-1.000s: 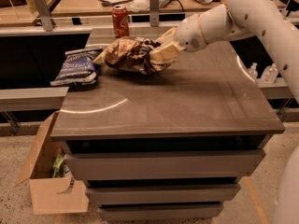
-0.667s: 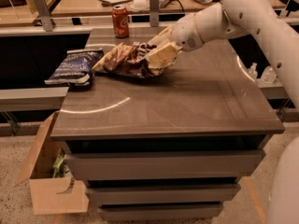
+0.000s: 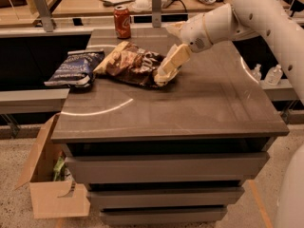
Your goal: Move brown chip bag near blue chip bag
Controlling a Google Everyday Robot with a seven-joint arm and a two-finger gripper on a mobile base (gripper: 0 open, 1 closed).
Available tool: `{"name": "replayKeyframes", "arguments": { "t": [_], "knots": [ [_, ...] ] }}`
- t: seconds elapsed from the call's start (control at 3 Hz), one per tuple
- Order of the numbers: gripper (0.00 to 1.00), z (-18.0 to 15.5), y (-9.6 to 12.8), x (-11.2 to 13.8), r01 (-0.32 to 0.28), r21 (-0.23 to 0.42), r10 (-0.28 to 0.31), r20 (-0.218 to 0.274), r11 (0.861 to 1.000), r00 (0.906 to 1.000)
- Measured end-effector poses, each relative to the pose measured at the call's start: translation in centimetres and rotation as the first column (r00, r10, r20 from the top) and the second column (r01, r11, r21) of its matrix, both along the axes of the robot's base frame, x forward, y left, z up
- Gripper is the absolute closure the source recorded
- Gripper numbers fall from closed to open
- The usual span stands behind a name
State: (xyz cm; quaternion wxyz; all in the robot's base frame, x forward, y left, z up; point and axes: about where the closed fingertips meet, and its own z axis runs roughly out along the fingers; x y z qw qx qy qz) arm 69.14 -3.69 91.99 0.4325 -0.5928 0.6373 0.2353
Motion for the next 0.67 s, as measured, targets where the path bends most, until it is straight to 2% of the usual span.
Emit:
{"name": "replayKeyframes", "arguments": {
  "t": [0.33,0.67],
  "knots": [
    [0.0,0.3,-6.3,0.3,0.182,0.005,-0.182,-0.01,0.983,0.9833],
    [0.0,0.3,-10.9,0.2,0.315,0.004,-0.315,-0.01,0.949,0.949]
  ]
}}
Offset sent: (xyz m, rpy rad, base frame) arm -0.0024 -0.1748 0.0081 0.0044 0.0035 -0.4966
